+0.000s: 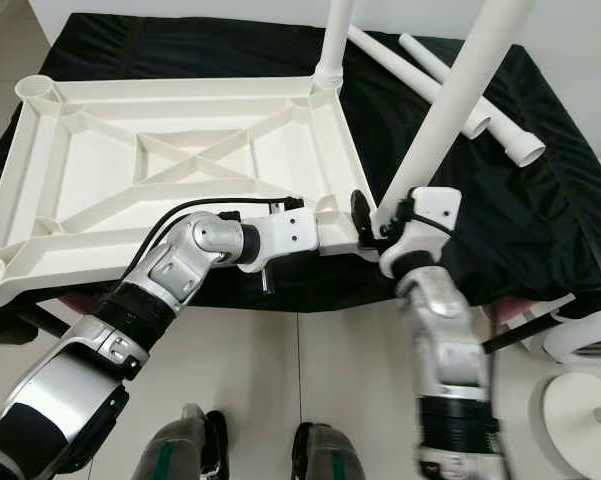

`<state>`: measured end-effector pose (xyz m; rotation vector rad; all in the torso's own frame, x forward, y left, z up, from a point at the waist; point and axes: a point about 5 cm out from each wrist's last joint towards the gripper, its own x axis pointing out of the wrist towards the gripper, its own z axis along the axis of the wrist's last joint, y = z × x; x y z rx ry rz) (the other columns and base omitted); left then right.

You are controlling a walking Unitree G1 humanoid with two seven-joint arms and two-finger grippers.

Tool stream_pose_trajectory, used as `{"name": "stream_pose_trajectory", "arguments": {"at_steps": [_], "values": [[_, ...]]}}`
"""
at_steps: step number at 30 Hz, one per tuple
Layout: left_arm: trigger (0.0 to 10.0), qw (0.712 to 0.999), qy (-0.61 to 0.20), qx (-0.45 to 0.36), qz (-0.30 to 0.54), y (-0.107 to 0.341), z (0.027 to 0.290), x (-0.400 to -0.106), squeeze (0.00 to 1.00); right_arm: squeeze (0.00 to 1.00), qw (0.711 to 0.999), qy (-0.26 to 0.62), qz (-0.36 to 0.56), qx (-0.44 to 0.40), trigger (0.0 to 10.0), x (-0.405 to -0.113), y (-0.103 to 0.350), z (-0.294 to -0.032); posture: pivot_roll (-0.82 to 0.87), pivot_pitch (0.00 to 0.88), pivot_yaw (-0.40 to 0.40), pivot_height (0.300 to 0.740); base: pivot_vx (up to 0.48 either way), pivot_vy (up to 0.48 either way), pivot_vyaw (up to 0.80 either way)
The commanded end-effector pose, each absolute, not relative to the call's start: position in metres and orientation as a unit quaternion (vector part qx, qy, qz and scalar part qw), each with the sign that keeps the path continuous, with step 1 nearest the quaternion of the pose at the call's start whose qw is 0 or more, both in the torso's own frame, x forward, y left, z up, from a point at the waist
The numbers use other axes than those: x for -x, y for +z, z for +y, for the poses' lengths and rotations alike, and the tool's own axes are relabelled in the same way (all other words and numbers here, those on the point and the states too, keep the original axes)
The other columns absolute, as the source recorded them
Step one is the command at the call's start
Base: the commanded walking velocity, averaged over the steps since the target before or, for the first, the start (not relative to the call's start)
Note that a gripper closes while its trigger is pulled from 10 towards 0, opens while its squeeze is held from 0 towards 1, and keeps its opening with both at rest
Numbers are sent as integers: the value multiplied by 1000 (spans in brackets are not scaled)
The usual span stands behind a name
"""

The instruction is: Building children table

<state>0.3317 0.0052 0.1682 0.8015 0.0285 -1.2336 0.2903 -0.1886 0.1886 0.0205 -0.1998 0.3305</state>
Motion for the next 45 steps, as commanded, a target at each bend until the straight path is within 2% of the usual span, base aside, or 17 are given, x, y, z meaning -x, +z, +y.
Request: {"name": "stream_pose_trajectory", "arguments": {"at_steps": [1,10,16,28,29,30,31,38,45], "values": [[10000,758,-537,-368,-25,177,-5,-331,0,0,967,225,-122,-1,10000,-291,197,-188,-16,114,-59,740,0,0,0],[10000,759,-536,-369,-26,179,-6,-333,0,0,952,288,-101,28,10000,-306,198,-208,-17,124,-50,740,0,0,0],[10000,759,-536,-369,-27,180,-6,-334,0,0,940,334,-52,45,10000,-312,183,-217,-12,132,-49,740,0,0,0],[10000,759,-535,-370,-27,181,-7,-334,0,0,931,360,-20,58,10000,-311,174,-228,-12,137,-46,740,0,0,0],[10000,759,-536,-369,-27,181,-7,-334,0,0,930,362,-20,61,4549,-312,175,-230,-13,137,-48,740,0,0,0],[10000,759,-536,-369,-27,181,-7,-334,0,0,930,362,-20,61,4549,-312,175,-230,-13,137,-48,740,0,0,0],[10000,759,-536,-369,-27,181,-7,-334,0,0,929,363,-21,65,0,-312,176,-232,-15,137,-49,740,0,0,0],[10000,760,-536,-368,-29,181,-8,-334,0,0,933,352,-33,60,0,-310,180,-236,-18,136,-53,740,0,0,0],[10000,761,-534,-367,-30,181,-8,-334,0,0,943,325,-58,36,0,-303,178,-226,-19,138,-56,740,0,0,0]]}}
